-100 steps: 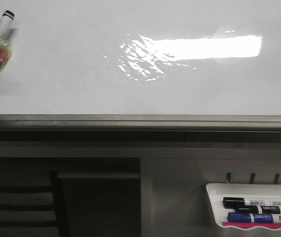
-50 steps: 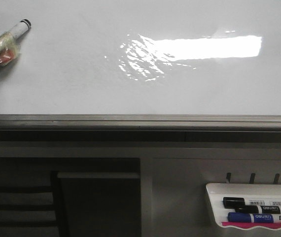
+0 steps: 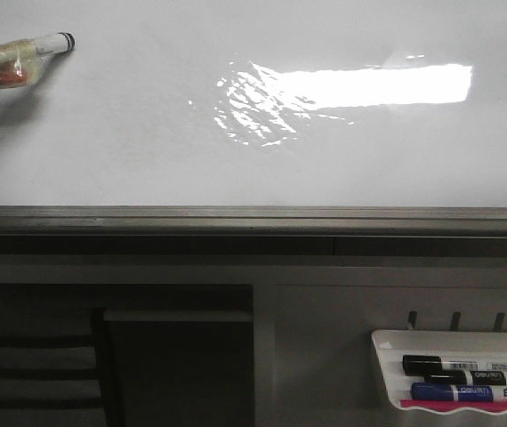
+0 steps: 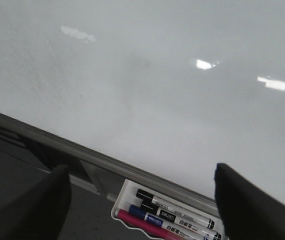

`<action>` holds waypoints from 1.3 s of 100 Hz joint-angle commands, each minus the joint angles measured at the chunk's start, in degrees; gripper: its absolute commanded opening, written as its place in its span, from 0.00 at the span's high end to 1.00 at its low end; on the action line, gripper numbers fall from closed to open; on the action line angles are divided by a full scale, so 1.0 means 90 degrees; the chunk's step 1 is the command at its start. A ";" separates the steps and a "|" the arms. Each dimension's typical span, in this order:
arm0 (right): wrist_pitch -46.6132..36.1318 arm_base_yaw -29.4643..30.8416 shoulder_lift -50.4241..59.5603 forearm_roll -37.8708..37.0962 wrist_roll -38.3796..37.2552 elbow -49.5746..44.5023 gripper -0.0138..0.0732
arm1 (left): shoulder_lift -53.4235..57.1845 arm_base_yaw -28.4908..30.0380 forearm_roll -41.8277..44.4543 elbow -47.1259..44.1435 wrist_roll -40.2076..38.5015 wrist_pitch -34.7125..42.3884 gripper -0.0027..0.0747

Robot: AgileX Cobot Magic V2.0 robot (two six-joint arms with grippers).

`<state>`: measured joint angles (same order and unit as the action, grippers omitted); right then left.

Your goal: Write number 7 on whiteboard

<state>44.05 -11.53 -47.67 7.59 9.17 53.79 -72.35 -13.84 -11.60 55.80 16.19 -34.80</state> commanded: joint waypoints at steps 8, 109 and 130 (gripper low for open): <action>-0.0546 -0.0143 -0.0414 0.0051 0.0208 0.0215 0.24 | 0.0199 -0.0052 -0.0091 0.0222 0.0013 0.0310 0.85; 0.1758 -0.0171 -0.0668 0.4647 0.6157 0.0215 0.24 | 0.0828 -0.3612 -0.1692 0.0222 0.3673 -0.0947 0.99; 0.1878 -0.0171 -0.0668 0.5331 0.6841 0.0215 0.24 | 0.0828 -0.4287 -0.1853 0.0222 0.3673 -0.0283 0.99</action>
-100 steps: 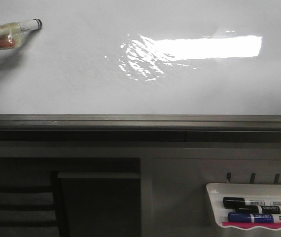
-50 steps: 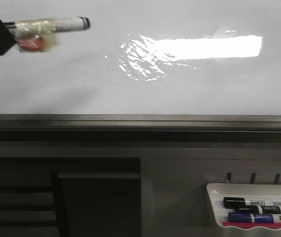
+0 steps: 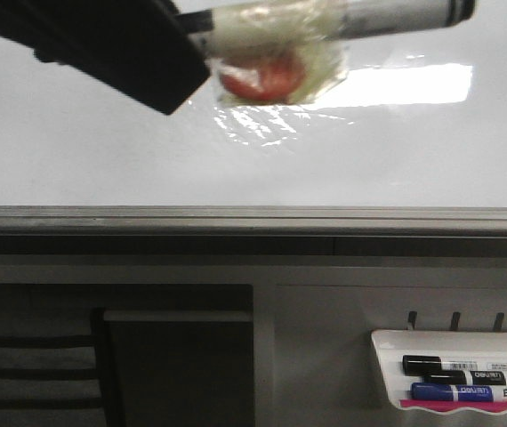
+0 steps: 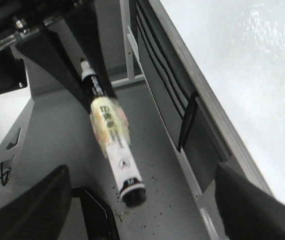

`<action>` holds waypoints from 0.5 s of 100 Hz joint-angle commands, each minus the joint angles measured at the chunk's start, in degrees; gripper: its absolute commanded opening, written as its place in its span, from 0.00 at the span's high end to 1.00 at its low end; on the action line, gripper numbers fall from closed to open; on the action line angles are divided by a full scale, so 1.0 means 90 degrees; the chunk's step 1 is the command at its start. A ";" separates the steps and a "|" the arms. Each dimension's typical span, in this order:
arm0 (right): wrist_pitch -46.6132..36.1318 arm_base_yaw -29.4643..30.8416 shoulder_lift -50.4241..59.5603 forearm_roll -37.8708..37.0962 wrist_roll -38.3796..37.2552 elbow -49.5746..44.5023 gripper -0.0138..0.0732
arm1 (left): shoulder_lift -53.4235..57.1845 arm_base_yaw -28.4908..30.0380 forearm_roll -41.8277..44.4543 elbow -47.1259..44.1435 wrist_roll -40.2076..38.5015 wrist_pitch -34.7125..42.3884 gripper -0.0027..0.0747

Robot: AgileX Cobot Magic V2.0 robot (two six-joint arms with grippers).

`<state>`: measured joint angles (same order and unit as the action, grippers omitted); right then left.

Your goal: Write number 7 on whiteboard

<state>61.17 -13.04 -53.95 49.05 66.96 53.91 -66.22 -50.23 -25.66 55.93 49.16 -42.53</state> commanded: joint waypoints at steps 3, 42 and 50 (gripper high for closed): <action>0.0038 -0.0003 0.0029 0.0838 0.0532 0.0201 0.24 | 0.0147 -0.0308 -0.0303 0.0207 0.0009 0.0652 0.99; 0.0549 -0.0003 -0.0149 0.0954 0.0946 0.0084 0.33 | 0.0161 -0.0635 -0.0580 0.0207 0.0009 0.1034 0.99; 0.0562 -0.0003 -0.0159 0.0954 0.0956 0.0061 0.39 | 0.0161 -0.0635 -0.0580 0.0207 0.0009 0.1034 0.99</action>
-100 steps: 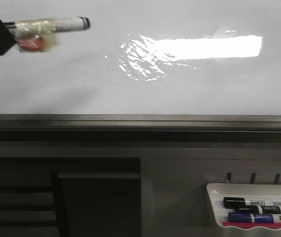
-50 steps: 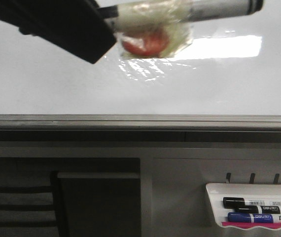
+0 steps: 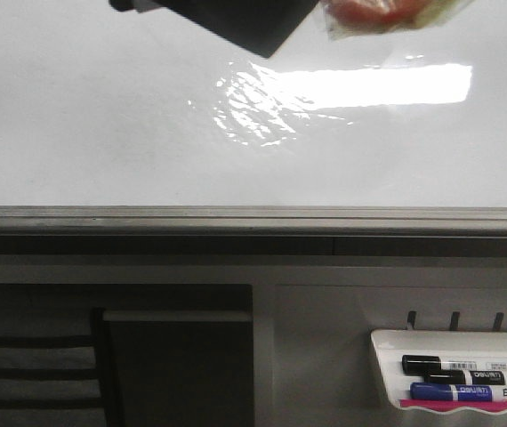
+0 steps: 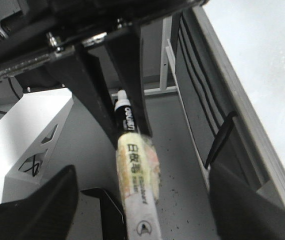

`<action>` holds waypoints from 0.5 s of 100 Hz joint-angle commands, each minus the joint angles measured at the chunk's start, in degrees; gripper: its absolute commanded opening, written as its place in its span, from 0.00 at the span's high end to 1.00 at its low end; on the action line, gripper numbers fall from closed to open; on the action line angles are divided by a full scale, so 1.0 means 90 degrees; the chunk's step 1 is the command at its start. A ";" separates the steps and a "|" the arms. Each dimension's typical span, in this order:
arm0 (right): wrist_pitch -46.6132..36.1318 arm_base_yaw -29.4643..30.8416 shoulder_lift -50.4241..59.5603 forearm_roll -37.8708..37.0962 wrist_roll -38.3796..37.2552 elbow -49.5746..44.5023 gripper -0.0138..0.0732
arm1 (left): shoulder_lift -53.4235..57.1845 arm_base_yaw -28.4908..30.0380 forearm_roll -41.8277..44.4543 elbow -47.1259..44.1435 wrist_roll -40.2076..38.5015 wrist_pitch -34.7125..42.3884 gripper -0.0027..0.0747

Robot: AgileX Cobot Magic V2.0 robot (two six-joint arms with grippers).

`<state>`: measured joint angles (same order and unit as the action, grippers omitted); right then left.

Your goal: Write number 7 on whiteboard

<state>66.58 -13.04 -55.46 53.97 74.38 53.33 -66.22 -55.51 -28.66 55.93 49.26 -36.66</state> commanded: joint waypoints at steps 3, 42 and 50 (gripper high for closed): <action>-0.0040 -0.0003 0.0008 0.0407 0.0132 0.0120 0.41 | 0.0161 -0.0048 -0.0247 0.0207 -0.0002 0.0383 0.99; -0.0497 -0.0422 -0.0200 0.0357 0.0221 0.0109 0.44 | 0.0161 -0.0048 -0.0337 0.0207 -0.0002 0.0578 0.99; -0.0526 -0.0434 -0.0200 0.0268 0.0221 0.0109 0.44 | 0.0161 -0.0048 -0.0337 0.0207 -0.0002 0.0578 0.99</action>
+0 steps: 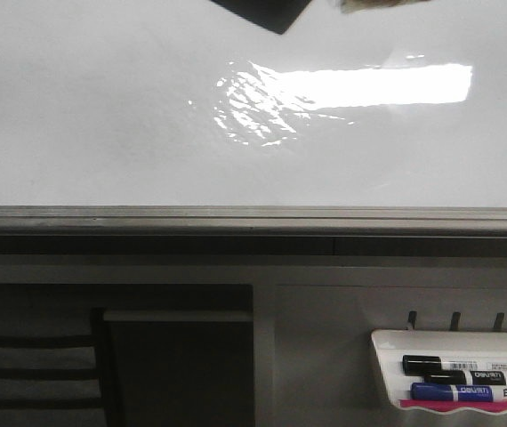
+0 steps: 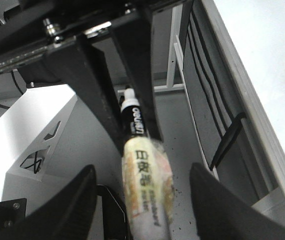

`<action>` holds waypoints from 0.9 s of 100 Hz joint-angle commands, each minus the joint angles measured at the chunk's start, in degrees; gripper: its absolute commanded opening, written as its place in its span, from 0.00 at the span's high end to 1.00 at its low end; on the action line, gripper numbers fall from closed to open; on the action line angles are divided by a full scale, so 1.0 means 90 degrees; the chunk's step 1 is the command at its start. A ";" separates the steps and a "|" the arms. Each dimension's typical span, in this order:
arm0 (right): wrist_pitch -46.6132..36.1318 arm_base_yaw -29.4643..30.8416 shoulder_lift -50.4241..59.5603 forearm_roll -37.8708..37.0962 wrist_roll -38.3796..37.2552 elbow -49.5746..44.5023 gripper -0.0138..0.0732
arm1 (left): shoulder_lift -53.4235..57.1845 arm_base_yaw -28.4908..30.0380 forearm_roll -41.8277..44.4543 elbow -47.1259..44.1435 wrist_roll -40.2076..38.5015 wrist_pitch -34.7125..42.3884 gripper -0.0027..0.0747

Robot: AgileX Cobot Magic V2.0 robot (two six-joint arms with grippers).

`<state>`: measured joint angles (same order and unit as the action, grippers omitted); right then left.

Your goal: Write number 7 on whiteboard

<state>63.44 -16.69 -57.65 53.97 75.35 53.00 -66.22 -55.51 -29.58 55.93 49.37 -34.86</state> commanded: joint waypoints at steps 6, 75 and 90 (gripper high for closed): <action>-0.0177 -0.0028 0.0045 0.0149 0.0113 0.0145 0.47 | 0.0161 -0.0048 -0.0234 0.0207 -0.0014 0.0377 0.99; -0.0179 -0.0028 0.0045 0.0108 0.0113 0.0145 0.90 | 0.0161 -0.0034 -0.0221 0.0207 -0.0073 0.0437 0.76; -0.0266 -0.0028 0.0059 -0.0125 -0.0034 0.0185 0.90 | 0.0193 -0.0021 0.0208 0.0219 -0.0081 0.0482 0.41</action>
<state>63.65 -16.90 -57.66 51.51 76.37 52.89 -66.12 -55.51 -28.01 55.93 49.65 -33.67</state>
